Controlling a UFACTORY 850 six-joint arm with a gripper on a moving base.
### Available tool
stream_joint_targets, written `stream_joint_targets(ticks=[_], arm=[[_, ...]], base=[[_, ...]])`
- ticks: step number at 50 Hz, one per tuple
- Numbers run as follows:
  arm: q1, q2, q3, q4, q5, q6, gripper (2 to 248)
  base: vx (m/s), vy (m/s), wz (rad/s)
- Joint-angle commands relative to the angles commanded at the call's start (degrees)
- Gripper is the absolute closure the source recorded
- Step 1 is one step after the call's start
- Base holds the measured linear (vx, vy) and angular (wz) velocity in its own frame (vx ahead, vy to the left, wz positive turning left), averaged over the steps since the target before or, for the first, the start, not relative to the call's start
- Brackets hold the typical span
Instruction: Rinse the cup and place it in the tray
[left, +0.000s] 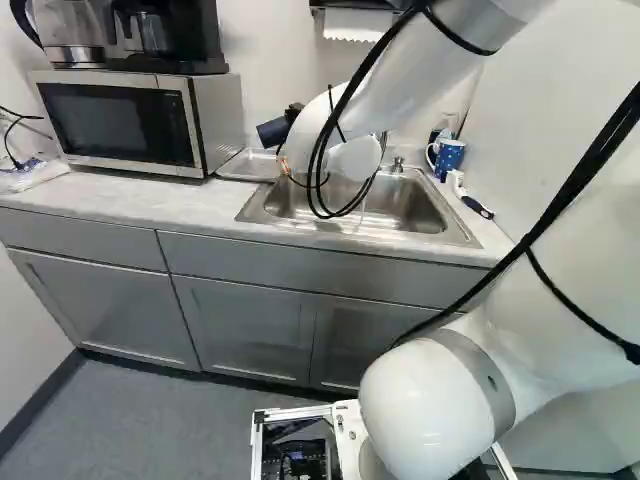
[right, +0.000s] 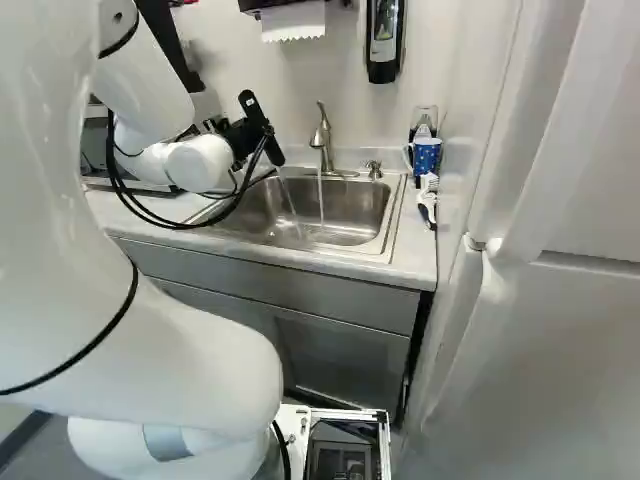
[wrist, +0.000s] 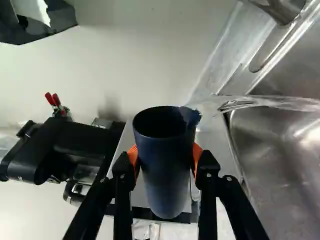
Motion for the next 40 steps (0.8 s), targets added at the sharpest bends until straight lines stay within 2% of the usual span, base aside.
stream_joint_targets(ticks=[40], arm=[[0.0,0.0,0.0,0.0,0.0,24.09,128]], base=[[0.0,0.0,0.0]])
